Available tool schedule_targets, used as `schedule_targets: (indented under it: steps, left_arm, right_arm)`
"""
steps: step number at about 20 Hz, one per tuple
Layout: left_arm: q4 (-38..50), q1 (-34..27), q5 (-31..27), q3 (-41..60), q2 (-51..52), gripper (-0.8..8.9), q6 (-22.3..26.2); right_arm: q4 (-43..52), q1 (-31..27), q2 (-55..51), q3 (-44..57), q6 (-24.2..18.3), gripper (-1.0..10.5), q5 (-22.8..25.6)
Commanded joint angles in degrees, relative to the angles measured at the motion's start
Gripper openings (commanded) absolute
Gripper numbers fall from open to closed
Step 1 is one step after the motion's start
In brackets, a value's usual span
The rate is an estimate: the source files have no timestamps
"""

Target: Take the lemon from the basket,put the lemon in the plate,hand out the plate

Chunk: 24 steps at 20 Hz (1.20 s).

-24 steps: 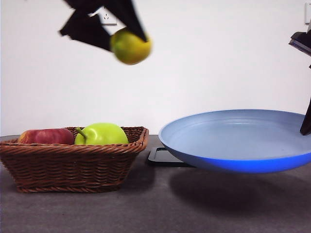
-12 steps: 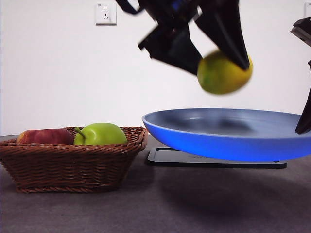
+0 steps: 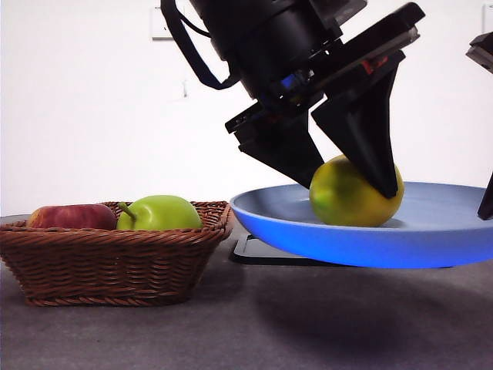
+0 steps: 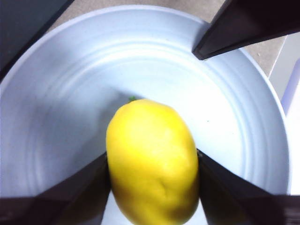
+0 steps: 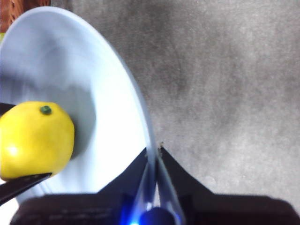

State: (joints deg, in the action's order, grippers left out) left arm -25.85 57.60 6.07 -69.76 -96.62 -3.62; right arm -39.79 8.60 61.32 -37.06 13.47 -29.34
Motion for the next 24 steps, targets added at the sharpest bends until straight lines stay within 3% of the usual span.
schedule_targets:
  steps: [1, 8, 15, 18, 24]
  left_arm:
    - [0.68, 0.96, -0.04, -0.83, -0.98, 3.31, 0.61]
    - [-2.47, 0.22, 1.73, -1.38, 2.64, 3.76, -0.85]
    - [-15.06, -2.89, -3.50, -2.67, 18.03, 3.76, 5.18]
    - [-19.39, -5.66, -6.45, -2.67, 24.94, 3.76, 5.33]
    - [-22.40, -9.01, -6.49, -2.67, 33.22, 3.76, 5.33]
  right_arm:
    - [0.66, 0.15, 0.26, -0.61, -0.48, 0.0, -0.76]
    - [0.37, 0.09, 0.28, -0.61, 1.84, 0.0, -0.74]
    - [3.41, -1.92, 2.89, -2.78, 5.09, 0.0, -0.31]
    - [5.60, -3.54, 8.33, -7.28, 5.07, 0.0, -0.24]
    - [8.11, -6.73, 27.50, -23.17, 4.94, 0.0, -0.24]
